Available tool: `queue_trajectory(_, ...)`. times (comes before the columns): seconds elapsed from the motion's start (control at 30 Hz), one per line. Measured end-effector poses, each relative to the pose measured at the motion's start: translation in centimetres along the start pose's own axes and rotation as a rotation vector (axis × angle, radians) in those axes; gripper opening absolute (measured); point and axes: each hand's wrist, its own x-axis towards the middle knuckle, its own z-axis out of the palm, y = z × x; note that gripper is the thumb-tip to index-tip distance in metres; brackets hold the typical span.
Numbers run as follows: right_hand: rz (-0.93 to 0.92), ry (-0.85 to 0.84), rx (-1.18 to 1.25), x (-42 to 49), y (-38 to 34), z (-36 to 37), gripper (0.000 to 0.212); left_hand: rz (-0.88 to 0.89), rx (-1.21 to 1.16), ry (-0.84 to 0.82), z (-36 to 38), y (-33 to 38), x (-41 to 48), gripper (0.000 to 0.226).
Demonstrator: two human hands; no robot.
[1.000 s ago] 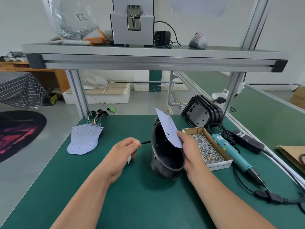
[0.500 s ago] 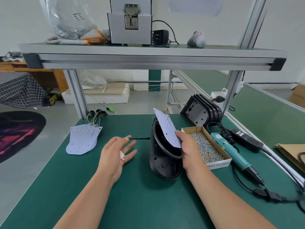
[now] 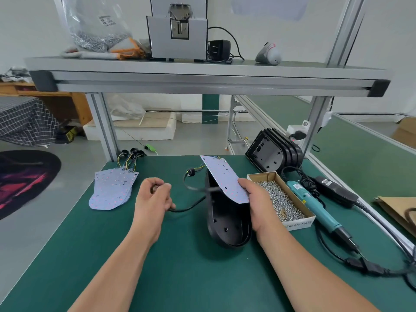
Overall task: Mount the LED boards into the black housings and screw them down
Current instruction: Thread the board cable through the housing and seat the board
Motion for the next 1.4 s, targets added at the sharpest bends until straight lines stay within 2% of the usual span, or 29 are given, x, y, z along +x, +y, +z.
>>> queue_trajectory(0.07,-0.008,0.011,0.000,0.1,-0.3,-0.3,0.020,0.023,0.187,-0.026,-0.3,0.0,-0.1,0.027)
queue_trajectory(0.13,-0.011,0.002,-0.008,0.2,-0.2,-0.4,0.021,0.035,0.364,-0.097,-0.2,-0.1,-0.4,0.026)
queue_trajectory(0.2,-0.014,-0.018,-0.007,0.0,0.0,-0.2,0.028,0.053,0.531,-0.212,0.3,-0.5,-0.7,0.027)
queue_trajectory(0.3,-0.012,-0.069,0.029,-0.6,0.3,0.4,0.017,0.114,0.713,-0.411,1.3,-0.5,-1.7,0.045)
queue_trajectory(0.37,-0.009,-0.113,0.060,-1.0,0.5,0.9,0.021,0.165,0.801,-0.513,1.7,0.2,-2.6,0.049)
queue_trajectory(0.43,-0.001,-0.149,0.100,-1.3,0.6,1.1,0.028,0.166,0.832,-0.508,1.9,0.6,-2.7,0.043)
queue_trajectory(0.53,0.015,-0.159,0.117,-1.4,0.6,1.2,0.038,0.147,0.866,-0.433,2.0,0.7,-2.4,0.020)
queue_trajectory(0.67,-0.014,-0.130,0.123,-1.3,0.2,0.8,0.034,0.195,1.003,-0.371,1.5,0.5,-2.2,0.029)
queue_trajectory(0.77,-0.067,-0.080,0.179,-0.6,-0.4,-0.3,0.031,0.123,0.998,-0.297,0.7,0.5,-1.5,0.024)
queue_trajectory(0.83,-0.112,-0.050,0.216,-0.2,-0.6,-0.9,0.028,0.008,0.842,-0.220,0.2,0.6,-1.3,0.022)
queue_trajectory(1.0,-0.137,-0.042,0.214,-0.1,-0.2,-0.5,0.020,-0.314,-0.046,-0.061,0.6,0.7,-1.2,0.014)
queue_trajectory(1.07,-0.138,-0.032,0.179,-0.1,-0.1,-0.4,0.017,-0.410,-0.422,-0.039,0.5,1.3,-1.1,0.019)
queue_trajectory(1.1,-0.132,-0.032,0.168,0.0,0.0,-0.5,0.014,-0.431,-0.542,-0.055,0.4,1.6,-1.1,0.029)
queue_trajectory(1.17,-0.126,-0.041,0.156,0.1,0.1,-0.4,0.015,-0.428,-0.595,-0.090,0.1,1.9,-1.0,0.052)
queue_trajectory(1.2,-0.126,-0.044,0.152,0.1,0.1,-0.4,0.017,-0.411,-0.595,-0.095,0.1,1.9,-0.9,0.053)
queue_trajectory(1.3,-0.121,-0.049,0.132,0.2,0.3,-0.4,0.013,-0.350,-0.661,-0.066,0.1,1.5,-0.5,0.031)
queue_trajectory(1.37,-0.112,-0.048,0.129,0.3,0.4,-0.5,0.015,-0.323,-0.681,-0.076,0.1,1.2,-0.3,0.029)
queue_trajectory(1.4,-0.105,-0.046,0.132,0.4,0.4,-0.5,0.018,-0.312,-0.682,-0.085,0.0,1.2,-0.3,0.035)
